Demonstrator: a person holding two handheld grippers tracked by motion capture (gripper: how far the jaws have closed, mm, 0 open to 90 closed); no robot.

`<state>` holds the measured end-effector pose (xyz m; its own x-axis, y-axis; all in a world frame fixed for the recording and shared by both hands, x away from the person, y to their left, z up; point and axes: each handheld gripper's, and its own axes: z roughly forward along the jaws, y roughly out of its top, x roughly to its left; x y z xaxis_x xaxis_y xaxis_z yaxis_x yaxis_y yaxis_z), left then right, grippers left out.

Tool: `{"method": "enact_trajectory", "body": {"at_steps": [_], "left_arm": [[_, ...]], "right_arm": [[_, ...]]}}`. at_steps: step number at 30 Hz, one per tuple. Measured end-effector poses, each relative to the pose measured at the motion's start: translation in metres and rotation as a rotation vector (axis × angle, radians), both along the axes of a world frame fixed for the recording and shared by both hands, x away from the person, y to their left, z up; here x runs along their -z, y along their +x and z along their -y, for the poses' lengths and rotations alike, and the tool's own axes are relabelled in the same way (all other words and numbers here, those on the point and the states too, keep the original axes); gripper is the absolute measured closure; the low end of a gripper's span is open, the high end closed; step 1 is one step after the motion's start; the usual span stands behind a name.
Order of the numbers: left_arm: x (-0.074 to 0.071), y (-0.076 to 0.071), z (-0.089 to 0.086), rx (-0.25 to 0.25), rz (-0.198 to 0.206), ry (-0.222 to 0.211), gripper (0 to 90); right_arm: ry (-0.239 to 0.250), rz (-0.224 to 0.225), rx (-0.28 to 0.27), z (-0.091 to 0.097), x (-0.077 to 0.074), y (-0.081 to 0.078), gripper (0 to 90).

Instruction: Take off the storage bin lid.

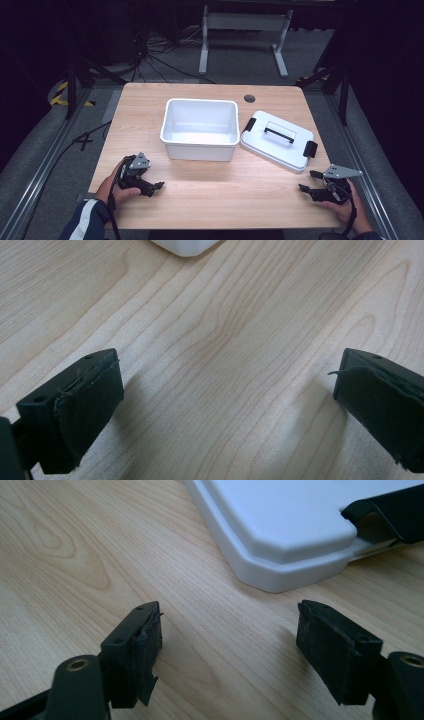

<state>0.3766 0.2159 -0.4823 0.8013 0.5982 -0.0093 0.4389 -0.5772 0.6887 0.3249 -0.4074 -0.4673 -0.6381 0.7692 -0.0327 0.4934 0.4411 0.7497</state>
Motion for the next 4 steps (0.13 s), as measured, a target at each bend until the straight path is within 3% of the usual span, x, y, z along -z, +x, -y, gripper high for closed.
{"method": "enact_trajectory", "body": {"at_steps": [4], "left_arm": [[0.0,0.0,0.0,0.0,0.0,0.0,0.1]], "right_arm": [[0.001,-0.001,0.001,0.0,0.0,0.0,26.4]]}}
